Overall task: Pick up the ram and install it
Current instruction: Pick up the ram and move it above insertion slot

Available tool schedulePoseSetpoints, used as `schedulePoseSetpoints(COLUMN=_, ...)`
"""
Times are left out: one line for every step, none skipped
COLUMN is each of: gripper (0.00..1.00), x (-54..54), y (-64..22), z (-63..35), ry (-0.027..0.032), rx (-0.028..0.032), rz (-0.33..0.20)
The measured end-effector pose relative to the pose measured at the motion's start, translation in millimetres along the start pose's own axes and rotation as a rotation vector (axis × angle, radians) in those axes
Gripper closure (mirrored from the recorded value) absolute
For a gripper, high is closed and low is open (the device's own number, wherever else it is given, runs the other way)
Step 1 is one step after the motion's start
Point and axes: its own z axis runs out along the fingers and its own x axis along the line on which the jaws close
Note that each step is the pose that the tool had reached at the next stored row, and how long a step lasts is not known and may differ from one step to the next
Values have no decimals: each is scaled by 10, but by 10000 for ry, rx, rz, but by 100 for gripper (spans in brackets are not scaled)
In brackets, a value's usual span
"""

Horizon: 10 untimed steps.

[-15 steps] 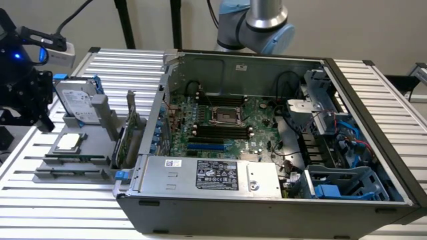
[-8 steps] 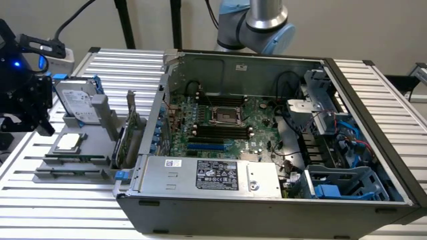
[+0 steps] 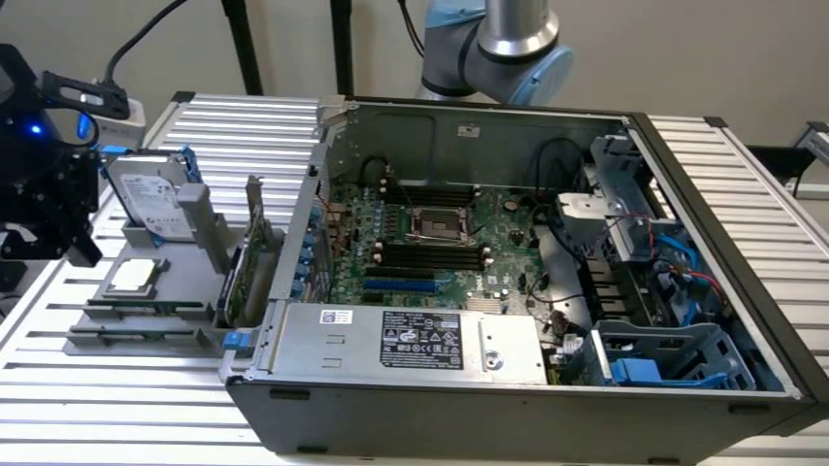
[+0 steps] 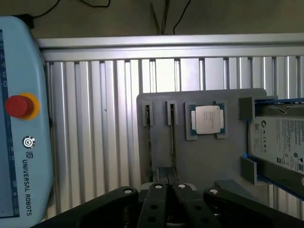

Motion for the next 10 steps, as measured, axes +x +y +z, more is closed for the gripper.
schedulePoseSetpoints(gripper=82, x=0, y=-2, z=4, ry=1, rx=-4, rz=-30)
schedulePoseSetpoints(gripper=82, x=0, y=-4, z=12, ry=2, rx=-8, rz=-58)
schedulePoseSetpoints(gripper=70, x=1, y=-7, z=24, ry=3, rx=-12, rz=-89)
schedulePoseSetpoints(gripper=70, x=1, y=-10, z=39, ry=4, rx=-15, rz=-120)
schedulePoseSetpoints(gripper=70, x=2, y=-13, z=56, ry=7, rx=-20, rz=-154)
schedulePoseSetpoints(gripper=64, x=2, y=-15, z=74, ry=8, rx=-22, rz=-192)
schedulePoseSetpoints(gripper=64, x=2, y=-18, z=92, ry=9, rx=-23, rz=-231)
schedulePoseSetpoints(gripper=64, x=3, y=-21, z=112, ry=11, rx=-24, rz=-277)
schedulePoseSetpoints(gripper=64, x=3, y=-25, z=129, ry=13, rx=-25, rz=-322)
schedulePoseSetpoints(gripper=64, x=3, y=-29, z=147, ry=16, rx=-26, rz=-368)
